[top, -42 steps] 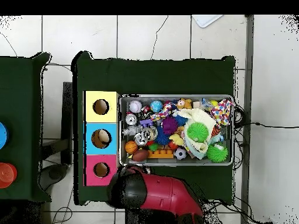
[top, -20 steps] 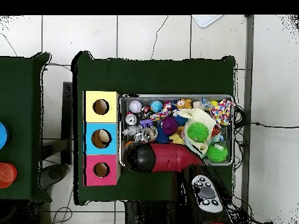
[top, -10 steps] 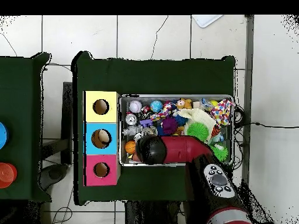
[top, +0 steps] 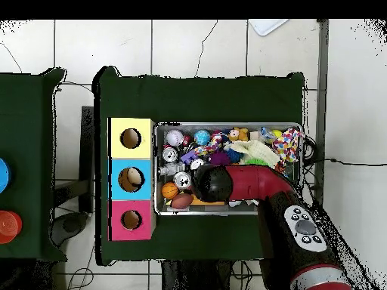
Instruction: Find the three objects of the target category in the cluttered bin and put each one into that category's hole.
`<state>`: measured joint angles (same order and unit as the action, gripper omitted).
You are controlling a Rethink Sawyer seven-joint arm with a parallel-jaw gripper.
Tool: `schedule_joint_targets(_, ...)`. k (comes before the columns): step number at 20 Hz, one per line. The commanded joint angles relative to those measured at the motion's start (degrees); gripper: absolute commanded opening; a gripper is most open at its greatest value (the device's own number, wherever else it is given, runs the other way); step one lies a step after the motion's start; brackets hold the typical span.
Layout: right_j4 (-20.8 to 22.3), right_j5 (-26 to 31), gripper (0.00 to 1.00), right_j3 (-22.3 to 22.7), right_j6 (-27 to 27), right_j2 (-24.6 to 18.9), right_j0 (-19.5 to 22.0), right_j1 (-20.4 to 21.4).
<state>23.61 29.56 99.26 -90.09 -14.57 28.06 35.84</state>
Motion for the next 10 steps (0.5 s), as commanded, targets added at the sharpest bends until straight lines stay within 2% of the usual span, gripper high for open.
schedule_joint_targets(1, 4.1, 7.5, 1.0, -5.4, 12.2, -7.2, 1.1, -0.3)
schedule_joint_targets(10, 4.4, 12.2, 1.0, -5.8, 14.9, -10.4, 3.4, 1.7)
